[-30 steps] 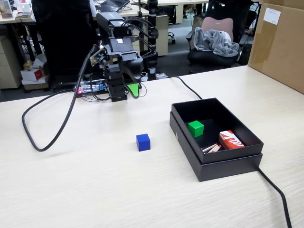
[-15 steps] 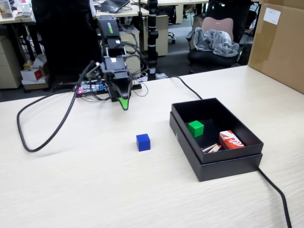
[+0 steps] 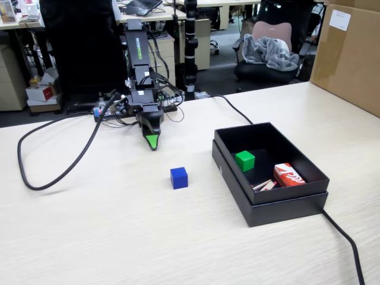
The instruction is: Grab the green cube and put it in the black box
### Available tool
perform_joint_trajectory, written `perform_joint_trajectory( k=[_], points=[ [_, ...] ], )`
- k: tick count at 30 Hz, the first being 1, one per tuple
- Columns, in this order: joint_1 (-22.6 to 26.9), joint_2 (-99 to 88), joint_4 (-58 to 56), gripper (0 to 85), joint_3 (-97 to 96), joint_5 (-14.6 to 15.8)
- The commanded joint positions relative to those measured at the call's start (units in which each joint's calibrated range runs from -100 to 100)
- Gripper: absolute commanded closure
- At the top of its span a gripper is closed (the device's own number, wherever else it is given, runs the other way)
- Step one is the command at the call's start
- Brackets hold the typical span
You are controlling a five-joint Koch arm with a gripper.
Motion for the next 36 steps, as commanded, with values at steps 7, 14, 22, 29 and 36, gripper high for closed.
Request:
perform_joint_trajectory(
  k=[7,14,22,29,36],
  points=[
    [0.0,5.89,2.66,37.8,-0.66,0.0],
    [0.0,6.46,2.66,36.7,-0.75,-0.15],
    [0.0,6.46,2.66,36.7,-0.75,-0.1],
    [0.0,6.46,2.66,36.7,-0.75,-0.1],
    [0.0,6.46,2.66,36.7,-0.75,-0.1]
  ],
)
